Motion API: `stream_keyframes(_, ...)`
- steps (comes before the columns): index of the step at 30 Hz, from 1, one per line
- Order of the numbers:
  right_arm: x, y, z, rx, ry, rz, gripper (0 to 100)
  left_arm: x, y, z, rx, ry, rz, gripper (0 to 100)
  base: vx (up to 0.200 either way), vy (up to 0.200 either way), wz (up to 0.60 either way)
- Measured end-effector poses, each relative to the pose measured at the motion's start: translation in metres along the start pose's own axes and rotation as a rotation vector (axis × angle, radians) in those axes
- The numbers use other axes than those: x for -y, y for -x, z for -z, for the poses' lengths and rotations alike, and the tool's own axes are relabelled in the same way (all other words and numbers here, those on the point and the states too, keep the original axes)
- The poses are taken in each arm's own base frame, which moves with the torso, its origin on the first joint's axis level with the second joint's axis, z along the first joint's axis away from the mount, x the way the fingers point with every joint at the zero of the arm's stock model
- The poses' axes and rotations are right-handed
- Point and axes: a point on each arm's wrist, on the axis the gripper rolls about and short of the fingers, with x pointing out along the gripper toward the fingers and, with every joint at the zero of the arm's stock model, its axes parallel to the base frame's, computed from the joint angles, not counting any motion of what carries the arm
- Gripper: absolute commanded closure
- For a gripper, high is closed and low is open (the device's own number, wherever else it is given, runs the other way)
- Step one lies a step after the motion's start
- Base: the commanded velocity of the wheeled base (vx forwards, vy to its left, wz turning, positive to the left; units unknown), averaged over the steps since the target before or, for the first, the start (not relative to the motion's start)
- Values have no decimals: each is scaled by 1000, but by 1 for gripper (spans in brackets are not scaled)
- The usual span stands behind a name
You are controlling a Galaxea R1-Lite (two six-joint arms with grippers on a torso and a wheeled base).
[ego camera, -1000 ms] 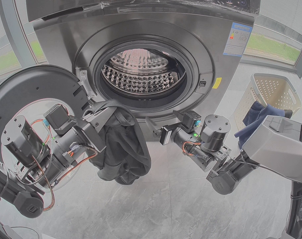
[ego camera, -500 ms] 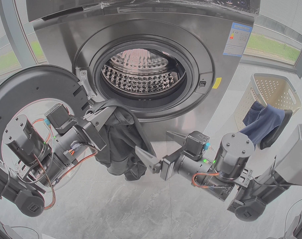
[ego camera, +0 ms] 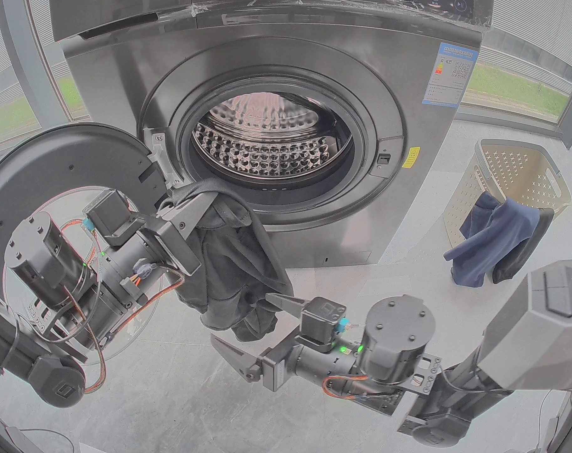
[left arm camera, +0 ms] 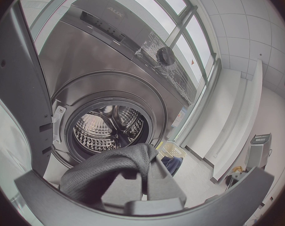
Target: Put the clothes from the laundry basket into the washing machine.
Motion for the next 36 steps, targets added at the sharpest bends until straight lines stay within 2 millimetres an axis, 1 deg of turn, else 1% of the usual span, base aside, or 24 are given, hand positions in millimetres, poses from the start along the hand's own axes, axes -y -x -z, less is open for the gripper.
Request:
stream_keyframes(5,0,-25,12,-2,0,-9,0,0,0,-1,4,0,0,100,0,0,0)
stream_keyframes(9,5,-45,19,-1,0,-5,0,0,-1,-1,6,0,1,100,0,0,0)
stream_keyframes(14,18,-65,25,9,3,20,0,0,0,-2,8,1,1,100,0,0,0)
stream_keyframes(17,31,-76,28,20,14,48,0,0,0,-2,8,0,2,100,0,0,0)
stream_keyframes(26,72,-94,32,56,71,134,0,1,0,-2,7,0,3,100,0,0,0)
stream_keyframes(32,82,-100,36,66,76,152,0,1,0,-2,6,2,4,100,0,0,0)
stream_keyframes(36,88,-101,42,57,83,164,0,1,1,-2,5,3,5,100,0,0,0)
